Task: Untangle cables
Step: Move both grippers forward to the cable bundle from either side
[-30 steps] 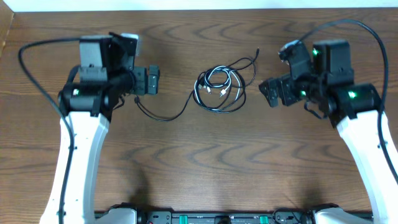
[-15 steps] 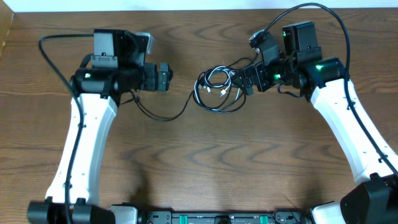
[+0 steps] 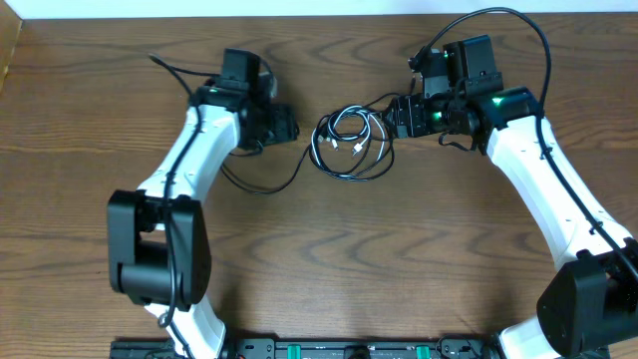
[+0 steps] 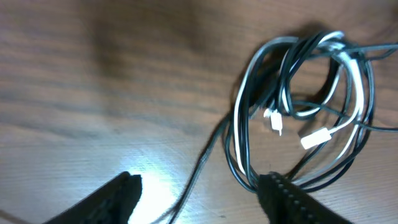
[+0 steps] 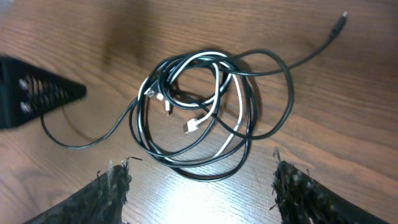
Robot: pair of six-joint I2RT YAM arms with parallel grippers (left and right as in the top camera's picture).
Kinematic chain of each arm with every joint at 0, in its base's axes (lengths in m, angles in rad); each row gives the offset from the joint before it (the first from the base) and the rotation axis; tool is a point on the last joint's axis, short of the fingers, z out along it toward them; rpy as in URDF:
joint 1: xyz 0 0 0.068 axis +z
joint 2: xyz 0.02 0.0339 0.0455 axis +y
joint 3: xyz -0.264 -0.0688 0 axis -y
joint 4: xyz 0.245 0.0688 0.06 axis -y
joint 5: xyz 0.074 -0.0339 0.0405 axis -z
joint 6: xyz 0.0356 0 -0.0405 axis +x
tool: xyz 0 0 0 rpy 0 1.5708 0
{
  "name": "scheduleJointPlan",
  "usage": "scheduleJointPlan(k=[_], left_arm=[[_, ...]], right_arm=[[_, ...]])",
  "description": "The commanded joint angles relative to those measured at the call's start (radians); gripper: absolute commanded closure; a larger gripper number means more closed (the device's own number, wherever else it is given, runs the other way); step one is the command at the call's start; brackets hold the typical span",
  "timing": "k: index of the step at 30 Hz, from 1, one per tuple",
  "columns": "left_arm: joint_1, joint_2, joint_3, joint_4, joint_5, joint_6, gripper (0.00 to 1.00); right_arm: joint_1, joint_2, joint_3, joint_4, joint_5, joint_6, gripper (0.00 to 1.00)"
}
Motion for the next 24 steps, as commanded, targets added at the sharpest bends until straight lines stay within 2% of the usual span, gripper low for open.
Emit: scheduleJointPlan(k=[1,4,10,15,24], left_arm=[[-0.064,0.009,0.014,-0.025,-0.048,-0.174,0.4],[-0.124,0.014,0.011,-0.074,-0.194,-0.395,0.4],[-0.232,0.067,0.01,-0.062,-0.38,-0.59,0.42],[-0.251,0.116,0.01,-0.013,-0.38,-0.615,0.46],[-0.255,0.166,0.01,0.092,-0.337,-0.609,0.47]], right_arm=[[0.01,0.006,0.017,-0.004,0.051,0.041,0.29],[0.01,0.006,0.017,-0.004,0.069,0.06,0.31],[0.01,0.006,0.017,-0.004,0.075,0.064,0.31],[0.01,0.006,0.017,-0.013,0.075,0.064,0.31],[0.01,0.006,0.017,-0.027,0.082,0.064,0.31]])
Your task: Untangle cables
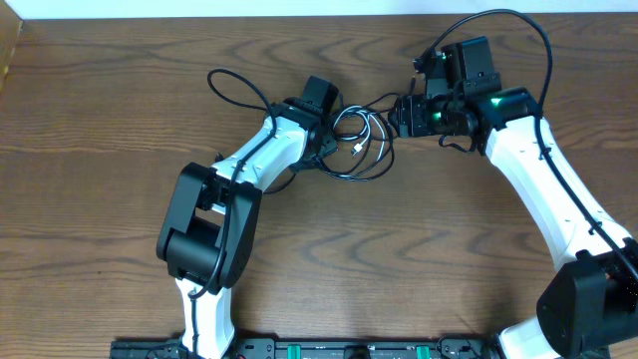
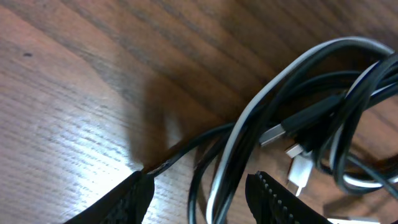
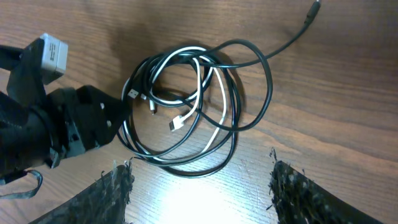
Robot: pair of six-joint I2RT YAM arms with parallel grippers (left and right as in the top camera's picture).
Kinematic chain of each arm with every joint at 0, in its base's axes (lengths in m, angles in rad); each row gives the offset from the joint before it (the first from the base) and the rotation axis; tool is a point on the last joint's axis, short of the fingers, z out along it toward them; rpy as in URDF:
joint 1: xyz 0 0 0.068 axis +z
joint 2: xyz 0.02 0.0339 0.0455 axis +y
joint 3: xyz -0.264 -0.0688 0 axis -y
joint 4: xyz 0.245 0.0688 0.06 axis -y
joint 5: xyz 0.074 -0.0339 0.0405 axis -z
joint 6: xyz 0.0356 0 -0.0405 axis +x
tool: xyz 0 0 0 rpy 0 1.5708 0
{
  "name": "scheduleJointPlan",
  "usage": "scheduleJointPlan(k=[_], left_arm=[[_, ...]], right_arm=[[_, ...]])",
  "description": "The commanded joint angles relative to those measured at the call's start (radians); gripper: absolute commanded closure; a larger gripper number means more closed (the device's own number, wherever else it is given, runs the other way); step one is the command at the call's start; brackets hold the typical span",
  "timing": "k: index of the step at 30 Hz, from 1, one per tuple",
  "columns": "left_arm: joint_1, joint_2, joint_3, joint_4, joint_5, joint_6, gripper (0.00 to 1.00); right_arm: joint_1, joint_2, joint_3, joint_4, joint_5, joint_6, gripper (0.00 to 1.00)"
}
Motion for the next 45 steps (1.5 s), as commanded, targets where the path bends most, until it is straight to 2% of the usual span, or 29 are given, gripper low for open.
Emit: scheduleJointPlan(k=[1,6,9,11,12,20,23,29,31,34,38,45], left_arm=[[-0.006,0.014,0.01,0.006,0.002,-0.007,0.47],[-0.021,0.06,0.009,0.008,0.027,-0.004,0.47],[-0.022,0.073,0.009,0.005,0.027,-0.003,0.5],[-0.022,0.073,0.009,0.005,0.027,-0.003,0.58],[-0.022,0.074,0.009,0.002,0.027,-0.003,0.67],[-0.023,0.092,0.005,0.011,-0.004,-0.003,0.92],[-0.022,0.083,0.005,0.043,-0.01,0.076,0.93],[-0.02,-0.074,0.036,0.077,-0.003,0.457,0.92],[-0.019,-0.151,0.036,0.077,-0.002,0.501,0.93],[-0.014,-0.315,0.036,0.075,0.056,0.553,0.93],[-0.014,-0.447,0.036,0.065,0.089,0.556,0.93],[-0.006,-0.504,0.036,0.043,0.159,0.534,0.93]], right_arm=[[0.005,0.007,0.017,-0.005,0.012,0.01,0.31],[0.005,0.007,0.017,-0.008,0.015,0.011,0.31],[0.005,0.007,0.017,-0.018,0.015,0.011,0.31],[0.005,0.007,0.017,-0.026,0.015,0.011,0.31],[0.005,0.007,0.017,-0.031,0.015,0.011,0.31],[0.005,0.007,0.017,-0.05,0.015,0.01,0.3],[0.005,0.007,0.017,-0.047,0.015,0.01,0.29],[0.005,0.007,0.017,0.013,0.007,0.009,0.29],[0.005,0.007,0.017,0.032,0.007,0.01,0.29],[0.004,0.006,0.017,0.084,-0.059,0.01,0.29],[0.004,0.006,0.017,0.168,-0.175,0.01,0.29],[-0.013,0.006,0.018,0.248,-0.34,0.012,0.3]])
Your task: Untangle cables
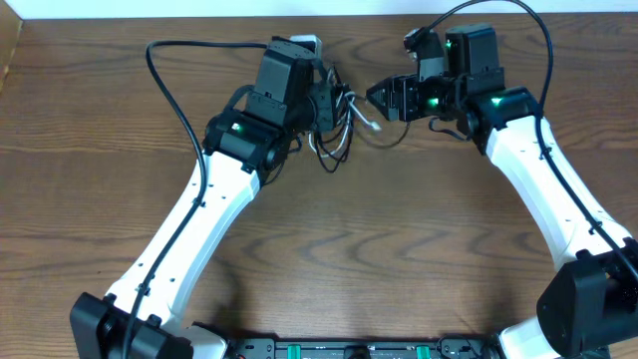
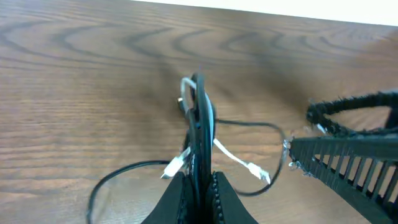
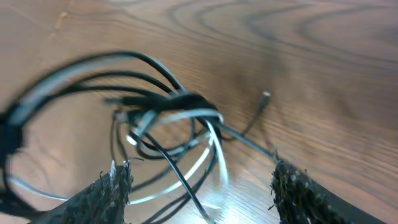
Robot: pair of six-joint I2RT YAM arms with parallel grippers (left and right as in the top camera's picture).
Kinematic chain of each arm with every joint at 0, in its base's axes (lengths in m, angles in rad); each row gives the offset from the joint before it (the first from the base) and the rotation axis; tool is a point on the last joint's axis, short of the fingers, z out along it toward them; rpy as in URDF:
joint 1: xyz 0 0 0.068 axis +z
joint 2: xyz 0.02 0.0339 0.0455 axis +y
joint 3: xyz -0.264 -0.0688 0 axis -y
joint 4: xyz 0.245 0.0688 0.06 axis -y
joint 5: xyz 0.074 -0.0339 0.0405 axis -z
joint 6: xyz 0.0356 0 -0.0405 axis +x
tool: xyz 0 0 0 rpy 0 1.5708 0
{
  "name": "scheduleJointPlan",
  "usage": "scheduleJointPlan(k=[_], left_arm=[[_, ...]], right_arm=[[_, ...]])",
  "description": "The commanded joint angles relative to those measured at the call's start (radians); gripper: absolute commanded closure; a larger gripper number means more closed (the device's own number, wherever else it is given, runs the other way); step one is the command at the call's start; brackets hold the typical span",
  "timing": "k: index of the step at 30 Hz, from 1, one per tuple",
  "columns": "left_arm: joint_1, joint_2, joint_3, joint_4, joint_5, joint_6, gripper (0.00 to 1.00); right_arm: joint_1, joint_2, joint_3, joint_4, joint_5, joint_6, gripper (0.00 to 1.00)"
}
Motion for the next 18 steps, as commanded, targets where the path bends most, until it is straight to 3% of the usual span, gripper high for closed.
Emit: scheduleJointPlan(k=[1,5,9,18], left_arm=[[0.02,-0.003,0.011,0.001,0.057,-0.034,0.93],[0.052,-0.003,0.011,0.004,0.057,-0.142,0.92],[0.066,-0.003,0.011,0.004,0.058,-0.265,0.93],[0.066,-0.003,0.011,0.011,0.107,-0.348,0.93]], right_arm=[[-0.007,0.006,0.018,0.016,-0.113,0.02,0.3],[0.019,0.006,0.016,0.012,-0.124,0.047,0.33],[0.087,0.028,0.016,0.039,0.007,0.177,0.32],[0.206,0.159,0.016,0.234,0.137,0.373,0.36]])
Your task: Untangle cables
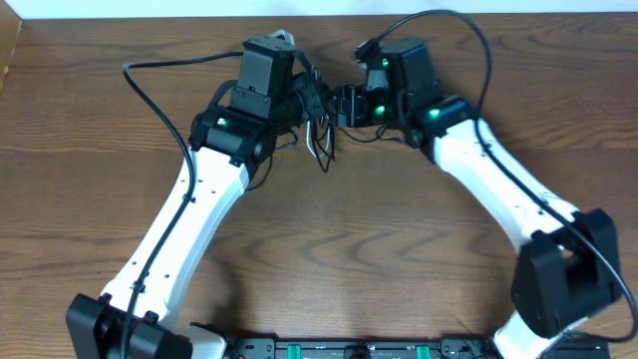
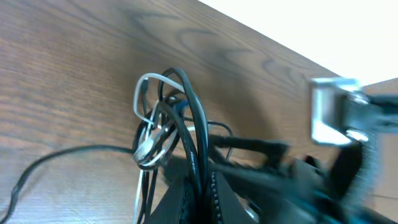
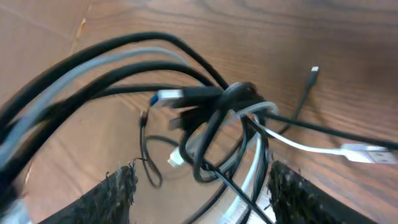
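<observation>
The tangle of black and white cables hangs off the table, pinched in my left gripper, which is shut on several strands that run up between its fingers. Loose ends dangle below. My right gripper is open and right up against the bundle from the right. In the right wrist view the knot sits just ahead of the gripper's gap. A white plug and a black plug trail off to the right.
The wooden table ends at a white strip along the back, close behind both grippers. The left arm's own black lead loops out to the left, and the right arm's lead arcs over at the back.
My right gripper has moved left, from a short way right of the bundle to right against it, still open. The left gripper still holds the raised bundle, shifted slightly left.
First the tangle lay flat on the table between my two open grippers. Then the left gripper was at the tangle's left edge, open. Later it was shut on the strands with the bundle raised near the table's back. Now the open right gripper is at the bundle.
</observation>
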Robot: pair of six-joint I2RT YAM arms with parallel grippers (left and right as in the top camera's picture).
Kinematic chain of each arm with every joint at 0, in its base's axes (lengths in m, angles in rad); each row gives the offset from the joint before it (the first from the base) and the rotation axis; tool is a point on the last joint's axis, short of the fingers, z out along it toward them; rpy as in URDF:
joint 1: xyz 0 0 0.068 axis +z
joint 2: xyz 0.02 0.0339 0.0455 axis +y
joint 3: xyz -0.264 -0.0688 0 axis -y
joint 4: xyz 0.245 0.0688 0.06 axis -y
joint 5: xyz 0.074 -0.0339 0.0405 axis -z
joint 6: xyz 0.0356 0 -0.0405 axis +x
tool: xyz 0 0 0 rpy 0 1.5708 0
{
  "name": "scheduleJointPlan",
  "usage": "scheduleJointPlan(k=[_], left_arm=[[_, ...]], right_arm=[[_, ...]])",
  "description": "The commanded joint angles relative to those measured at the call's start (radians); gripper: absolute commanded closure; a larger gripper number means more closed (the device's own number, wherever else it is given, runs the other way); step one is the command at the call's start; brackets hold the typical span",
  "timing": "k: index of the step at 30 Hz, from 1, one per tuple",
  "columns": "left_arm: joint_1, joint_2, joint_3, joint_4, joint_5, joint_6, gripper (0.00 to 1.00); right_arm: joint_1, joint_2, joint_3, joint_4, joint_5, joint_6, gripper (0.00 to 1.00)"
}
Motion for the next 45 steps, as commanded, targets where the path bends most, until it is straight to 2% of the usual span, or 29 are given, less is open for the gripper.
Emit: scheduleJointPlan(k=[1,5,9,16,21,24,25,31,36,40,41,45], left_arm=[[0.003,-0.004,0.011,0.01,0.018,-0.043,0.93],[0.003,-0.004,0.011,0.013,0.032,-0.05,0.92],[0.003,-0.004,0.011,0.016,0.037,-0.05,0.93],[0.003,-0.004,0.011,0.04,0.047,-0.05,0.93],[0.003,-0.004,0.011,0.039,0.044,-0.041,0.93],[0.003,-0.004,0.011,0.037,0.043,-0.026,0.93],[0.003,-0.004,0.011,0.037,0.042,-0.006,0.93],[0.022,-0.003,0.011,-0.017,-0.075,0.062,0.93],[0.058,-0.003,0.008,-0.06,-0.199,0.126,0.92],[0.1,-0.003,0.008,-0.094,-0.307,0.155,0.92],[0.119,-0.003,0.008,-0.102,-0.33,0.169,0.93],[0.166,-0.003,0.008,-0.106,-0.329,0.223,0.92]], right_arm=[[0.02,0.039,0.016,0.072,0.04,0.096,0.36],[0.046,0.068,0.016,0.126,0.095,0.129,0.41],[0.049,0.095,0.016,0.089,0.172,0.141,0.45],[0.035,0.119,0.016,0.061,0.188,0.143,0.52],[0.023,0.128,0.016,0.076,0.212,0.142,0.7],[-0.01,0.127,0.016,0.097,0.21,0.143,0.86],[-0.027,0.124,0.018,0.097,0.203,0.142,0.98],[-0.156,0.043,0.018,0.06,0.19,0.062,0.99],[-0.237,-0.076,0.018,-0.04,0.277,0.002,0.99],[-0.263,-0.167,0.018,-0.142,0.419,-0.008,0.99],[-0.263,-0.201,0.018,-0.185,0.504,-0.008,0.99],[-0.264,-0.236,0.018,-0.29,0.723,0.003,0.99]])
